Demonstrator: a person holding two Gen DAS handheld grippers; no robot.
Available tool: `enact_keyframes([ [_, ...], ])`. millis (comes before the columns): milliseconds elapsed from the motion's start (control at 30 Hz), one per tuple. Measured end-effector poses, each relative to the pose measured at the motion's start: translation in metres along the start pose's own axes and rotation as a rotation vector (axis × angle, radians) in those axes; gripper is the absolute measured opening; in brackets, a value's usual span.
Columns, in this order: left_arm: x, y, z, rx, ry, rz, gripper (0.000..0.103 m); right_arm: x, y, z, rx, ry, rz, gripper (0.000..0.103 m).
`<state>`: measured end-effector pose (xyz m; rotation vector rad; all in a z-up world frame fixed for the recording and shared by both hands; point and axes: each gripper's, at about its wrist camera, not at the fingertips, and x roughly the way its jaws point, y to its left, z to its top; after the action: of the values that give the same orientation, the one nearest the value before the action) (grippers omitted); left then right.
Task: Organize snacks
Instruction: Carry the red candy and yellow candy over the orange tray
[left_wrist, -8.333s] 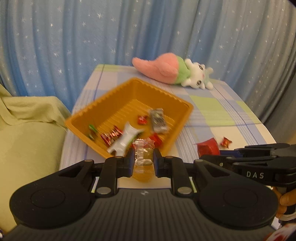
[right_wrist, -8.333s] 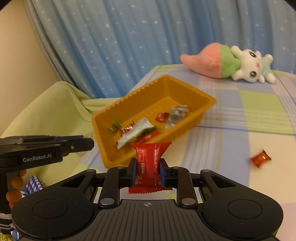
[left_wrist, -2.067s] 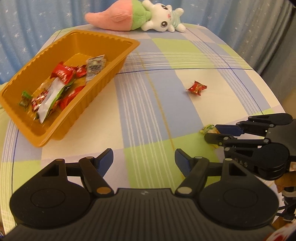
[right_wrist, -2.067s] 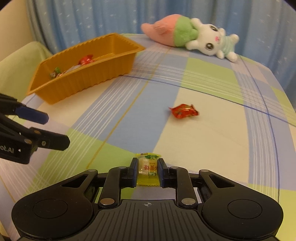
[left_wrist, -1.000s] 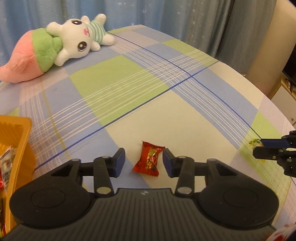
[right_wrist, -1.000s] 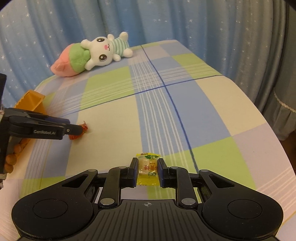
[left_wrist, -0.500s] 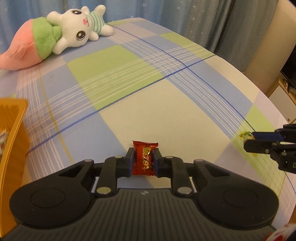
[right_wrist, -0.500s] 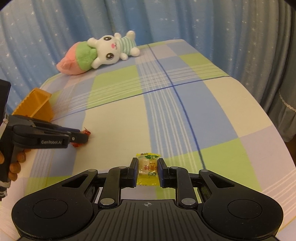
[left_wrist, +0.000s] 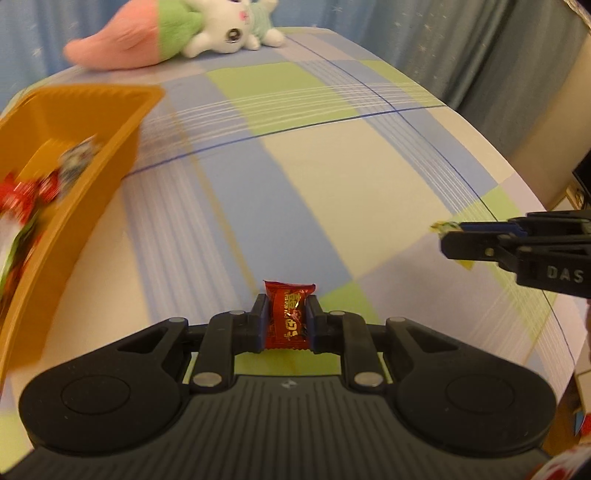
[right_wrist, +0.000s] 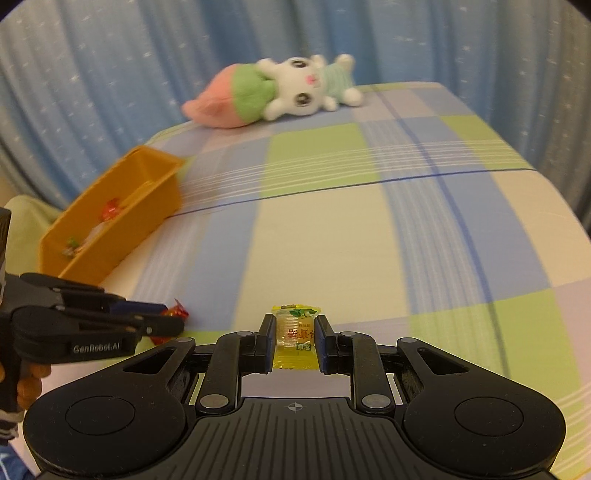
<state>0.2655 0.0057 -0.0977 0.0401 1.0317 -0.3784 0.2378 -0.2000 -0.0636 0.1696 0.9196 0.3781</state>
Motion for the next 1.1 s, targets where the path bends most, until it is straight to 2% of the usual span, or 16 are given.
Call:
enact_keyframes([
  [333, -0.072, 0.033, -0.048, -0.14, -0.058, 0.053, 0.018, 0.009, 0.076, -0.007, -0.129, 0.042, 0.156, 0.022],
  [567, -0.12, 0.068, -0.064, -0.224, -0.13, 0.125, 0.018, 0.015, 0.129, -0.005, -0.212, 0.045, 0.234, 0.022],
  [867, -0.152, 0.11, -0.05, -0.264, -0.204, 0.189, 0.018, 0.033, 0.174, 0.017, -0.248, 0.026, 0.274, 0.022],
  [1100, -0.147, 0.13, -0.017, -0.243, -0.233, 0.208, 0.018, 0.05, 0.189, 0.055, -0.255, -0.028, 0.269, 0.022],
])
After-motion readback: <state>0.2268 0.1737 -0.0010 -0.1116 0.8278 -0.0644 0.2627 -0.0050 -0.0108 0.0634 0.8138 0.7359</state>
